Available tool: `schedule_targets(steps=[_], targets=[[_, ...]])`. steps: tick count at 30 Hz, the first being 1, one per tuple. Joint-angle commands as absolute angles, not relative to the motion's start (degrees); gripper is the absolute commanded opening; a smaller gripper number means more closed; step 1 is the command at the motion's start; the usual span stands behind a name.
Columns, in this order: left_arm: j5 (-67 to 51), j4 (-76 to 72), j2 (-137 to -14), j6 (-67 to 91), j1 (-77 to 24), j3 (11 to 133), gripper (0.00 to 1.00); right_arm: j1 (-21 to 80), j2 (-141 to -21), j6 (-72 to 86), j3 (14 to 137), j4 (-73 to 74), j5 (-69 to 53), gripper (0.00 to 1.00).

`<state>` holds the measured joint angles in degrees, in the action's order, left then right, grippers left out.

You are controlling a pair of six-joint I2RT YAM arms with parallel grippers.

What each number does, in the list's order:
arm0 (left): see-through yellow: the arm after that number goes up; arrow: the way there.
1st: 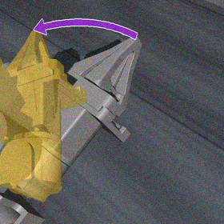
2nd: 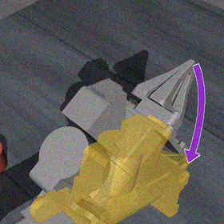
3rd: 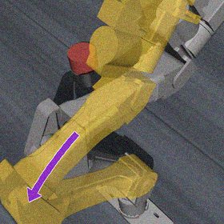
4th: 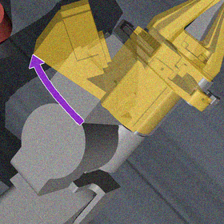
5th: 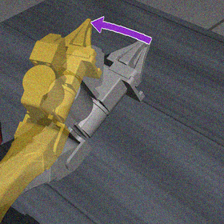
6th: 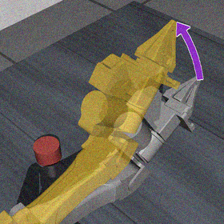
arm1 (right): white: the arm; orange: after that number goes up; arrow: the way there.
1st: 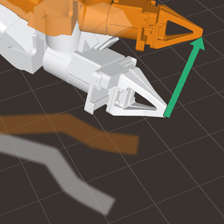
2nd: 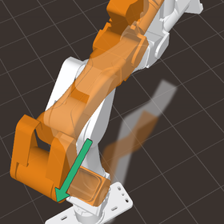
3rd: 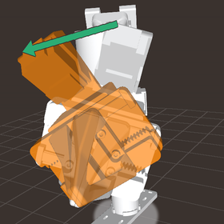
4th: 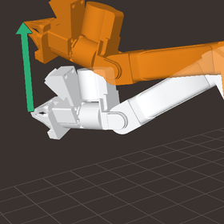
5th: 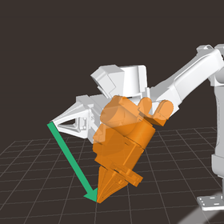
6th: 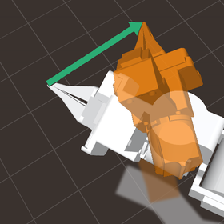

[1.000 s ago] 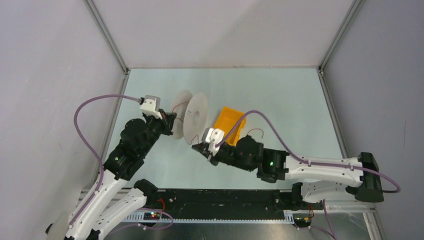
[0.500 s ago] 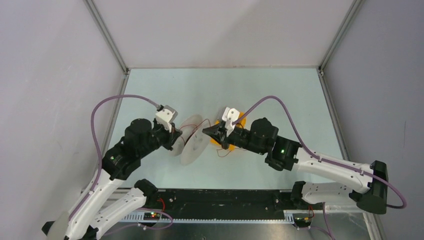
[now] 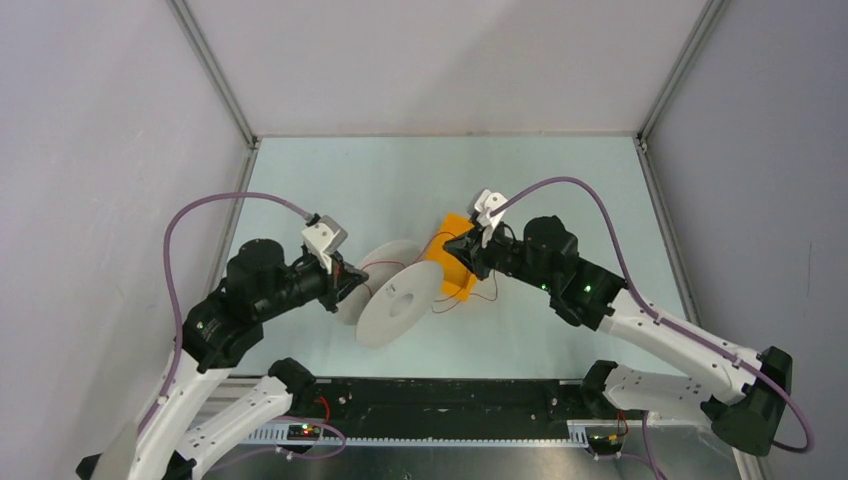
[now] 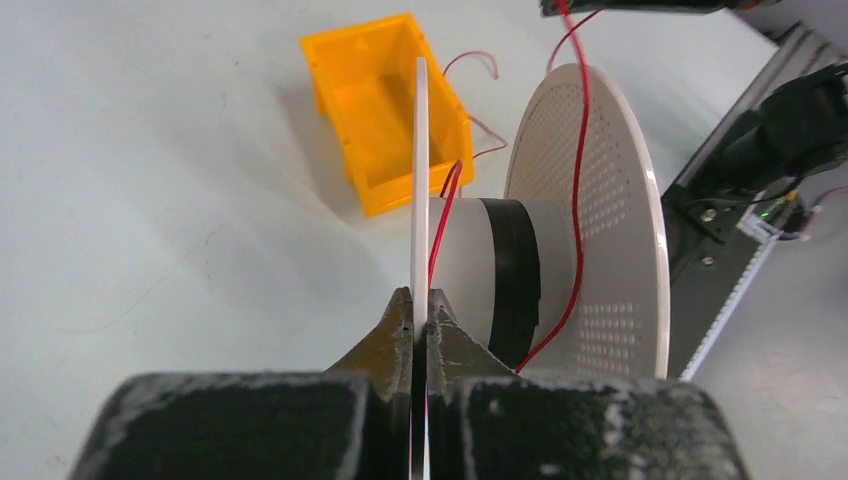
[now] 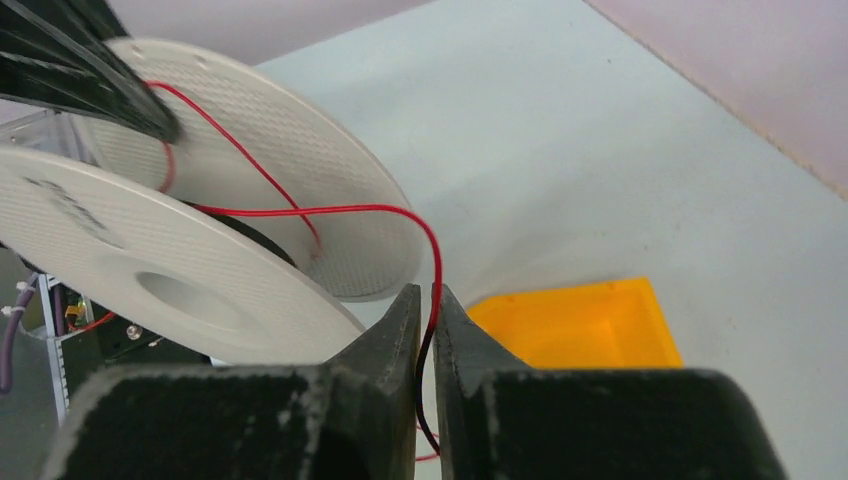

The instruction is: Wrap the cables

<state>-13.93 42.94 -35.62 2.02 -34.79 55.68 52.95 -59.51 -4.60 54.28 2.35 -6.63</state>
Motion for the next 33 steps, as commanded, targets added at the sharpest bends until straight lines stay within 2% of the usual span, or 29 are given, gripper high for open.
schedule_targets(steps=[1,5,11,15,19,25,33], targets=[[-19.70,38.83,-36.50,7.53,-34.02,62.12,0.00,50.70,-56.01,-0.37,51.79,4.10,-8.66,0.12],[-22.62,38.42,-37.64,12.22,-33.13,66.38,0.00,46.72,-52.85,2.59,45.02,-1.42,-11.73,0.08],[-23.14,35.99,-37.57,18.36,-32.64,67.79,0.00,44.07,-52.16,5.75,37.80,-9.08,-17.11,0.08],[-21.34,33.03,-36.48,22.36,-32.27,67.09,0.00,44.04,-52.62,8.29,33.07,-18.24,-20.06,0.15],[-18.73,29.49,-34.98,25.96,-32.14,64.96,0.00,44.57,-54.18,11.75,29.78,-24.84,-20.82,0.29],[-16.20,23.42,-32.70,31.34,-32.13,60.96,0.00,47.85,-60.26,14.71,26.18,-34.63,-19.73,0.41],[-8.92,19.37,-30.47,35.94,-32.16,57.65,0.00,53.19,-68.60,15.96,24.78,-42.04,-16.79,0.45]])
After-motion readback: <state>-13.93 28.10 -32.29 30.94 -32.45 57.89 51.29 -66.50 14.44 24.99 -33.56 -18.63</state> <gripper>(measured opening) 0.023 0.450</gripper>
